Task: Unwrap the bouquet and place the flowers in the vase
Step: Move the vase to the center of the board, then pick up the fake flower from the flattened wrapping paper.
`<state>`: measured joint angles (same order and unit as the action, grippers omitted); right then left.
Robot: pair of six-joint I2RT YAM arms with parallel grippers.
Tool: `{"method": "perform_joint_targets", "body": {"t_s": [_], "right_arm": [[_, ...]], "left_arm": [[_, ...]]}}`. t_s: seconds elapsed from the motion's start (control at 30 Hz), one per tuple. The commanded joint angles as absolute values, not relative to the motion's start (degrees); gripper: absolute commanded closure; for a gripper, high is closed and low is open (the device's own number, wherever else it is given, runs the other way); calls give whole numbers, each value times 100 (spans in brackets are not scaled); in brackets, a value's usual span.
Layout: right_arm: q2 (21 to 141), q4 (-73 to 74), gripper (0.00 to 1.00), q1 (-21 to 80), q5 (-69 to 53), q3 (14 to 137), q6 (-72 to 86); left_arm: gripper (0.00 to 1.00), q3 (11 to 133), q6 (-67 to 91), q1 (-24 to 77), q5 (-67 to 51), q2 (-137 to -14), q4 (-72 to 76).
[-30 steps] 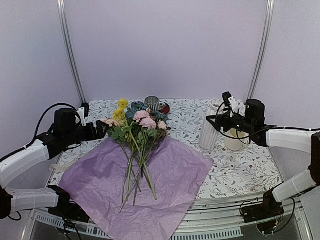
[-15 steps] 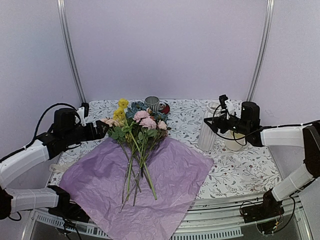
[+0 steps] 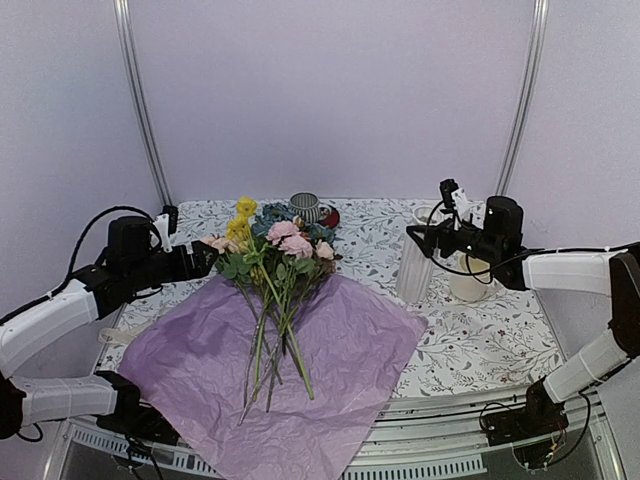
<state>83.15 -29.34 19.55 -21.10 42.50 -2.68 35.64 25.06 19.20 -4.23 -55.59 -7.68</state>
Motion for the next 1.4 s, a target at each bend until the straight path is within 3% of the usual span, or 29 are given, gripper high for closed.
{"method": "perform_joint_targets", "body": {"t_s": [0.0, 0.53, 0.73, 0.87, 1.0, 1.1, 1.17, 1.37], "right_arm": [[8043, -2992, 1, 1980, -2039, 4341, -335], [6324, -1985, 1, 1981, -1445, 4279, -327], [6334, -1242, 1, 2101, -1727, 4961, 187], [6633, -997, 1, 2792, -1258, 5364, 512], [7134, -1021, 1, 3635, -1068, 5513, 684], [7490, -1099, 1, 4092, -966, 5468, 941], [7669, -1176, 1, 4318, -847, 5402, 1023], [7962, -1426, 1, 4754, -655, 5119, 1190]], "left_arm": [[2, 3533, 2428, 1843, -440, -5557, -700], [2, 3705, 2277, 1839, -885, -5814, -570], [7, 3831, 2265, 1919, -1925, -6176, -317], [10, 3990, 2199, 2473, -2073, -6418, -193], [21, 4178, 2267, 2995, -1546, -6669, -392], [39, 4168, 2484, 3147, -1531, -6862, -359], [45, 4150, 2643, 3273, -1494, -6994, -305], [50, 3940, 3295, 3702, -1362, -7336, 15]]}}
